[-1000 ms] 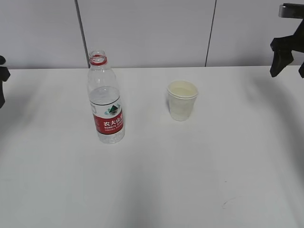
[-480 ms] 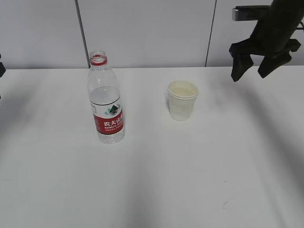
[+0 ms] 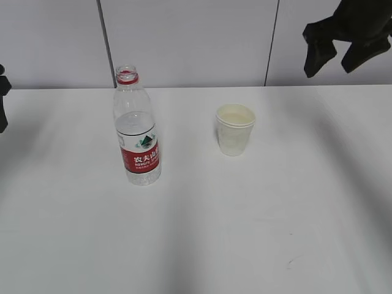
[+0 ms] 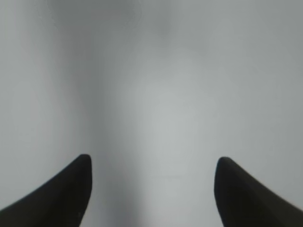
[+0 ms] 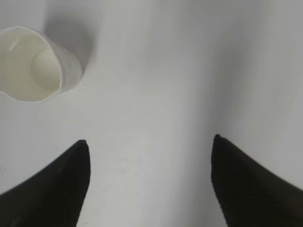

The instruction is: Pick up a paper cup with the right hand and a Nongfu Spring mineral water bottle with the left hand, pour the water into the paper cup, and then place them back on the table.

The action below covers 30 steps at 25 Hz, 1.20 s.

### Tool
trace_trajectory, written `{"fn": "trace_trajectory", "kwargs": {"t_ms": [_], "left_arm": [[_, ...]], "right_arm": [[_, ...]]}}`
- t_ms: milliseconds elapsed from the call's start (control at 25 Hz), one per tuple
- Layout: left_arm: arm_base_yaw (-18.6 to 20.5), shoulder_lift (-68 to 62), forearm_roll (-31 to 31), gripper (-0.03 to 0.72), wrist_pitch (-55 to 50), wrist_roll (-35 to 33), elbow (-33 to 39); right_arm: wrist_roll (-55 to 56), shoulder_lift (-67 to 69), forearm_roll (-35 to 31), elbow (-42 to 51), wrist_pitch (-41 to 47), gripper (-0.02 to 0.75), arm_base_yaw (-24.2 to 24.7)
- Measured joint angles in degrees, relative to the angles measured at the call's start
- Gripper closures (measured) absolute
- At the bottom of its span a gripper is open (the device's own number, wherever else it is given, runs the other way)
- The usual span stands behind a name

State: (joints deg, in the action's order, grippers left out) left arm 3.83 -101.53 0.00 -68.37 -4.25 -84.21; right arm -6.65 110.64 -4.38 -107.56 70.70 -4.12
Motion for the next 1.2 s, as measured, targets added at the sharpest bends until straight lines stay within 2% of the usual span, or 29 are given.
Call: {"fn": "trace_trajectory", "kwargs": {"t_ms": [280,600,920,1200], "left_arm": [[0.00,5.79,-1.65,0.195,-1.03,-0.69,0.00],[0.00,13.80,-4.44,0.195,-2.21,-1.46,1.71],[0.00,26.23,-4.44,0.195,1.33,-2.38,16.22],[0.00,35.86,-4.38,0.195,5.60,-3.42,30.18]], "right_arm": [[1.21,-8.37,1.25,5.73,0.24,0.149,0.00],[1.34,-19.10,2.12,19.67,0.24,0.149,0.00],[1.34,-31.09,2.21,35.57,-4.85,0.150,0.00],[1.34,-40.10,2.21,44.64,-7.33,0.150,0.00]]}}
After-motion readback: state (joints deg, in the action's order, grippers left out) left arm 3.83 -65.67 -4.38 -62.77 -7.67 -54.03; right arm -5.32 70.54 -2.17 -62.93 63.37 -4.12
